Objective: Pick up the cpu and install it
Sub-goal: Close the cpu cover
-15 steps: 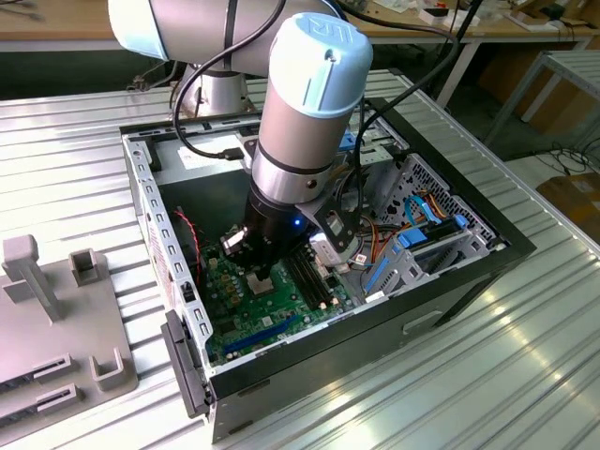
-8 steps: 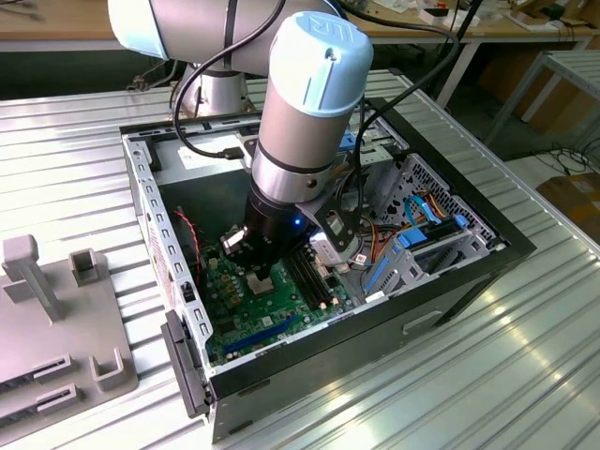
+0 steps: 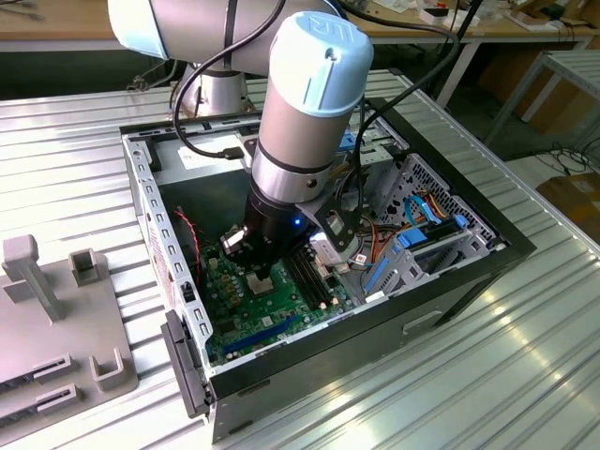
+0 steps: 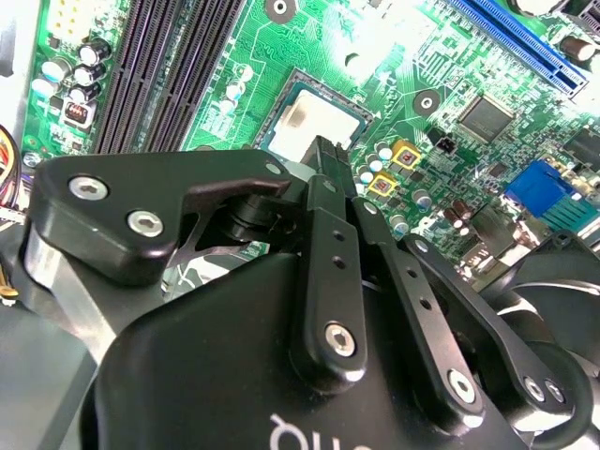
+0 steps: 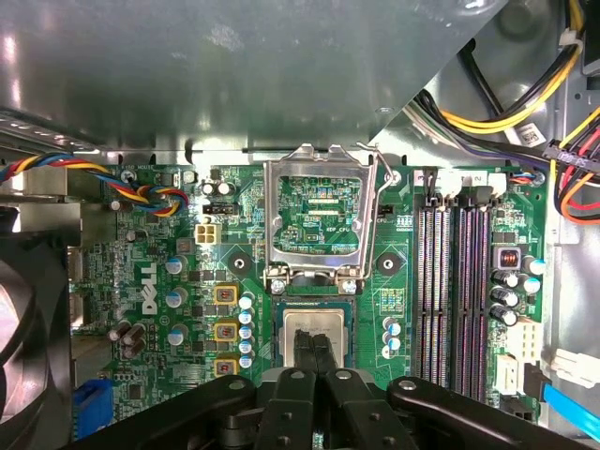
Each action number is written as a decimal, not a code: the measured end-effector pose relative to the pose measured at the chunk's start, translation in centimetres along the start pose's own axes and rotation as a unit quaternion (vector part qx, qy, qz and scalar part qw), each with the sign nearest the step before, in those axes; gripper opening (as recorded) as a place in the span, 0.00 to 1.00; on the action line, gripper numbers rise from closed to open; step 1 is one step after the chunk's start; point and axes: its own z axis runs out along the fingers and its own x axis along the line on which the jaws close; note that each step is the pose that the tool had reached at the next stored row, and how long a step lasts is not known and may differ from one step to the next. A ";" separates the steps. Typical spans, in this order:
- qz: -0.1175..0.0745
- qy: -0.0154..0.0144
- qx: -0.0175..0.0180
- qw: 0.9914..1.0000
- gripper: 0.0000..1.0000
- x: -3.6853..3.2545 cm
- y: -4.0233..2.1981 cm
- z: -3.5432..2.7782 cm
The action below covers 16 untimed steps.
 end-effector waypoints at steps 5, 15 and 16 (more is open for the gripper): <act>-0.004 0.000 0.000 1.000 0.11 0.00 0.01 -0.29; -0.009 0.000 0.000 1.000 0.11 -1.45 0.15 -0.34; -0.009 0.000 0.000 1.000 0.11 -1.78 0.18 -0.35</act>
